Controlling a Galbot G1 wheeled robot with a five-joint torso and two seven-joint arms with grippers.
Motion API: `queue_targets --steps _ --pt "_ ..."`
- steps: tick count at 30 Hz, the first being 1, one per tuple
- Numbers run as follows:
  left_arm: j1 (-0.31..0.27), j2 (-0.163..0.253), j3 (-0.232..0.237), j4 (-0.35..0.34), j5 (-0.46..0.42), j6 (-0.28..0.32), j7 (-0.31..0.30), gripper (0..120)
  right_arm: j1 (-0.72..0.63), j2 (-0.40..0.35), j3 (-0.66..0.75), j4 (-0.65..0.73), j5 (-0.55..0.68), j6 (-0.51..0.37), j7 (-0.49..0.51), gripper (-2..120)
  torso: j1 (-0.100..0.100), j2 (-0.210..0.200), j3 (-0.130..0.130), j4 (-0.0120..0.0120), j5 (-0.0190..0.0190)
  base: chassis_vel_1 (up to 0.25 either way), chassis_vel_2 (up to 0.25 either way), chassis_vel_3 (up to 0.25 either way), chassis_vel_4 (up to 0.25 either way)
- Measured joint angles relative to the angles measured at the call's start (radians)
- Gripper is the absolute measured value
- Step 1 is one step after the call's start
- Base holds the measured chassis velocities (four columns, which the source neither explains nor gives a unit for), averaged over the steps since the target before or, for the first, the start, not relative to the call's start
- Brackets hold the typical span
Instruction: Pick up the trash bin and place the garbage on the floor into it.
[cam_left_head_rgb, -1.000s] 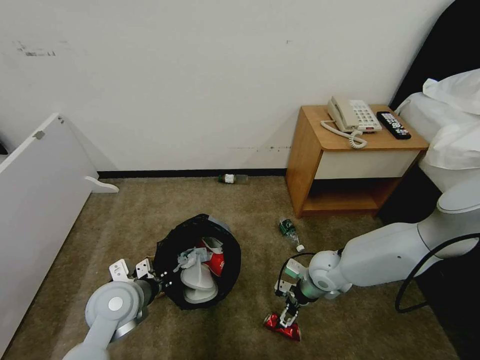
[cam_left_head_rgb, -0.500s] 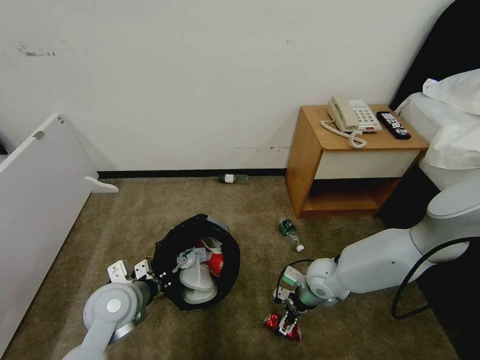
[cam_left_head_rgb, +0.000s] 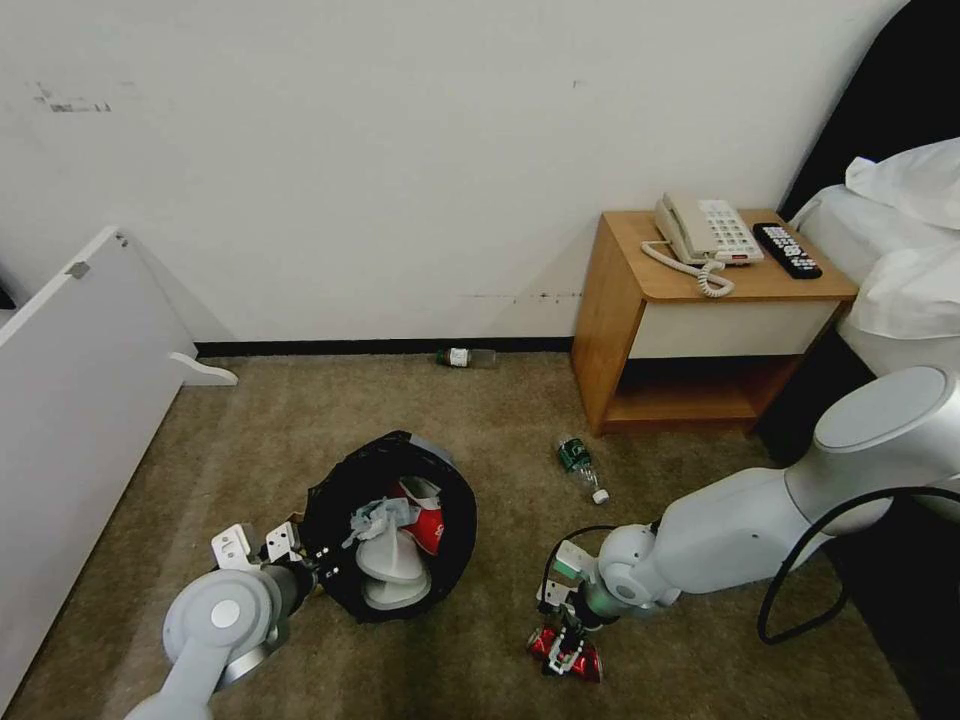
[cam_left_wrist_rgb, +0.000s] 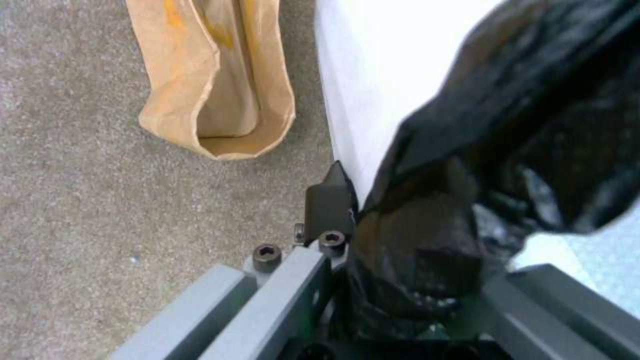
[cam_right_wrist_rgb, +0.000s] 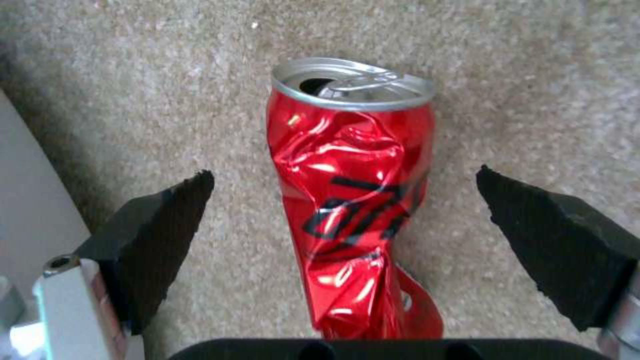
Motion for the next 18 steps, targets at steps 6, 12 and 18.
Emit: queue_targets --steps 6,12,18 --pt "0.004 0.003 -0.010 0.000 0.002 0.000 0.009 0 -0.027 -0.019 0.008 -0.021 0.002 0.010 0.012 100 0.000 0.000 0.000 0.0000 0.0001 0.000 0.000 0.000 0.000" --pt "0.010 0.005 -0.020 0.003 0.004 0.000 0.020 0 -0.051 -0.042 0.014 -0.038 0.005 0.017 0.029 100 0.000 0.000 0.000 0.0000 -0.0001 0.000 0.000 0.000 0.000" --pt "0.016 0.009 -0.025 0.004 0.005 0.000 0.029 0 -0.057 -0.058 0.013 -0.047 0.013 0.026 0.040 92 0.000 0.001 -0.001 -0.0010 -0.0021 0.000 0.000 0.000 0.000"
